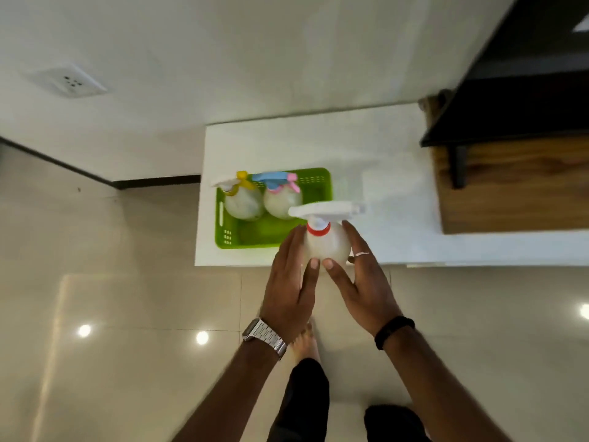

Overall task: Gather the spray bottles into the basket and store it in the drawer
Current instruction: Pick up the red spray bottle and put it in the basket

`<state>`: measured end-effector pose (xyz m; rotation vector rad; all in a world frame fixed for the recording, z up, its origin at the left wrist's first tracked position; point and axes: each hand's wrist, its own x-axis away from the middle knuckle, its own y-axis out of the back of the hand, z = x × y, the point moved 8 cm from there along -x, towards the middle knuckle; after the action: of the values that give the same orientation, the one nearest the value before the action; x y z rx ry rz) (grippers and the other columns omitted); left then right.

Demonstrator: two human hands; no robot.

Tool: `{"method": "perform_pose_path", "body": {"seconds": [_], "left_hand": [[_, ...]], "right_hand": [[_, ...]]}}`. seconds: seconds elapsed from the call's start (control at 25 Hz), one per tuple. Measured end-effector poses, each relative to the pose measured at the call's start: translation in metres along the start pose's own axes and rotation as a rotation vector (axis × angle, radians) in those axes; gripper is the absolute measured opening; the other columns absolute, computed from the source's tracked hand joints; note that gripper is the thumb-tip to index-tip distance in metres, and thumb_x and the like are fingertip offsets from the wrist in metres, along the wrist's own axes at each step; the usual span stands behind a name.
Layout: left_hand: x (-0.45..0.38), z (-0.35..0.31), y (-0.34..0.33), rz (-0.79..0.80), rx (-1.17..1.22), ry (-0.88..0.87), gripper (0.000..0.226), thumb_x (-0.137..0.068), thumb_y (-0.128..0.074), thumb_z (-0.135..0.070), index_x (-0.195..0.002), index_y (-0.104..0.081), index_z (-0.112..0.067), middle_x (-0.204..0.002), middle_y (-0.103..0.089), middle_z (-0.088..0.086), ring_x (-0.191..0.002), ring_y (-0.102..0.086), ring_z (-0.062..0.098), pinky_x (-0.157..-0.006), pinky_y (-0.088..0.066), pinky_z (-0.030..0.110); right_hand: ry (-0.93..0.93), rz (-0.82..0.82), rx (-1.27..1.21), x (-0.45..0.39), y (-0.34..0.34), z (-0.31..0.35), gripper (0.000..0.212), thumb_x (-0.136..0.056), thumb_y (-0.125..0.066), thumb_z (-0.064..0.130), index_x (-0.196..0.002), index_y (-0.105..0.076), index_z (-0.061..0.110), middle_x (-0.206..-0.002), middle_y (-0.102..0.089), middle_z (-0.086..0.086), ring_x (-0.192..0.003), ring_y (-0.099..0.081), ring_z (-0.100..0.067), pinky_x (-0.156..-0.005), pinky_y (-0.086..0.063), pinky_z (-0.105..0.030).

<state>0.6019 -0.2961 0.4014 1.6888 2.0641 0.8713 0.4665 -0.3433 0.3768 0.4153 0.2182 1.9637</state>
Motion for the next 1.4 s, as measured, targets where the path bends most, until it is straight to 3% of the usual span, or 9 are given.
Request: {"method": "perform_pose_path", "body": {"seconds": [0.16,0.24,0.44,0.6,0.76,0.84,0.96,1.16,1.4], "left_hand": [[-0.023,0.041,0.028,0.0,0.065,0.015,0.054,-0.104,-0.041,-0.033,-0.153,-0.037,-0.01,-0.158,-0.041,0.006,-0.146,-0.041,0.022,-0.115,-0.042,0.044],[-0.032,0.048,0.026,0.021,0.08,-0.002,0.055,-0.104,-0.042,-0.034,-0.153,-0.038,-0.012,-0.16,-0.038,0.003,-0.149,-0.039,0.019,-0.115,-0.042,0.041],[-0.057,0.056,0.015,0.038,0.069,-0.016,0.059,-0.102,-0.052,-0.034,-0.154,-0.039,-0.011,-0.16,-0.042,0.005,-0.149,-0.038,0.017,-0.114,-0.046,0.04],[-0.071,0.058,0.01,0.06,0.088,-0.028,0.058,-0.101,-0.052,-0.036,-0.153,-0.041,-0.014,-0.157,-0.043,0.004,-0.144,-0.045,0.019,-0.107,-0.052,0.039],[-0.073,0.071,0.006,0.065,0.058,-0.015,0.053,-0.099,-0.059,-0.031,-0.148,-0.049,-0.012,-0.151,-0.048,0.007,-0.135,-0.053,0.022,-0.099,-0.057,0.039],[-0.073,0.079,0.001,0.09,0.026,-0.002,0.052,-0.097,-0.06,-0.029,-0.146,-0.051,-0.012,-0.149,-0.048,0.007,-0.133,-0.054,0.022,-0.097,-0.057,0.038],[-0.074,0.09,-0.008,0.138,-0.048,0.029,0.051,-0.097,-0.059,-0.028,-0.145,-0.051,-0.013,-0.149,-0.047,0.006,-0.134,-0.053,0.023,-0.099,-0.055,0.039],[-0.074,0.095,-0.016,0.141,-0.145,0.026,0.049,-0.097,-0.058,-0.025,-0.144,-0.052,-0.012,-0.147,-0.05,0.009,-0.134,-0.052,0.029,-0.103,-0.054,0.041],[-0.073,0.091,-0.022,0.11,-0.136,0.055,0.05,-0.098,-0.058,-0.022,-0.145,-0.051,-0.01,-0.148,-0.049,0.013,-0.134,-0.052,0.031,-0.104,-0.053,0.041]], "right_hand": [[0.066,0.069,0.086,-0.038,-0.038,0.01,0.076,-0.094,-0.051,0.064,-0.156,-0.026,0.028,-0.155,-0.041,0.008,-0.141,-0.042,-0.008,-0.114,-0.041,-0.034],[0.07,0.066,0.127,-0.048,-0.04,0.004,0.074,-0.095,-0.055,0.059,-0.156,-0.027,0.028,-0.155,-0.039,0.01,-0.141,-0.041,-0.004,-0.113,-0.041,-0.026],[-0.049,0.065,0.157,-0.059,-0.034,-0.018,0.074,-0.092,-0.055,0.056,-0.155,-0.028,0.028,-0.157,-0.038,0.012,-0.141,-0.044,-0.011,-0.11,-0.041,-0.027],[-0.055,0.051,0.163,-0.069,-0.032,-0.02,0.068,-0.092,-0.056,0.054,-0.151,-0.027,0.038,-0.155,-0.039,0.014,-0.141,-0.043,-0.009,-0.111,-0.038,-0.017],[-0.033,0.028,0.378,-0.073,-0.037,-0.033,0.068,-0.097,-0.053,0.052,-0.155,-0.028,0.027,-0.16,-0.038,0.004,-0.149,-0.032,-0.016,-0.119,-0.032,-0.038],[0.028,-0.001,0.569,-0.074,-0.039,-0.036,0.068,-0.099,-0.045,0.056,-0.156,-0.031,0.021,-0.163,-0.032,0.002,-0.155,-0.017,-0.017,-0.119,-0.021,-0.04],[0.037,0.006,0.703,-0.073,-0.046,-0.047,0.066,-0.098,-0.047,0.051,-0.155,-0.038,0.02,-0.169,-0.018,-0.004,-0.157,-0.005,-0.024,-0.118,-0.019,-0.046],[-0.046,-0.012,0.728,-0.072,-0.047,-0.06,0.061,-0.096,-0.047,0.052,-0.152,-0.045,0.027,-0.17,-0.007,-0.009,-0.157,0.0,-0.028,-0.117,-0.02,-0.054],[-0.033,0.0,0.739,-0.075,-0.045,-0.06,0.062,-0.097,-0.046,0.049,-0.153,-0.04,0.022,-0.169,-0.015,-0.011,-0.156,-0.007,-0.031,-0.118,-0.022,-0.058]]}}
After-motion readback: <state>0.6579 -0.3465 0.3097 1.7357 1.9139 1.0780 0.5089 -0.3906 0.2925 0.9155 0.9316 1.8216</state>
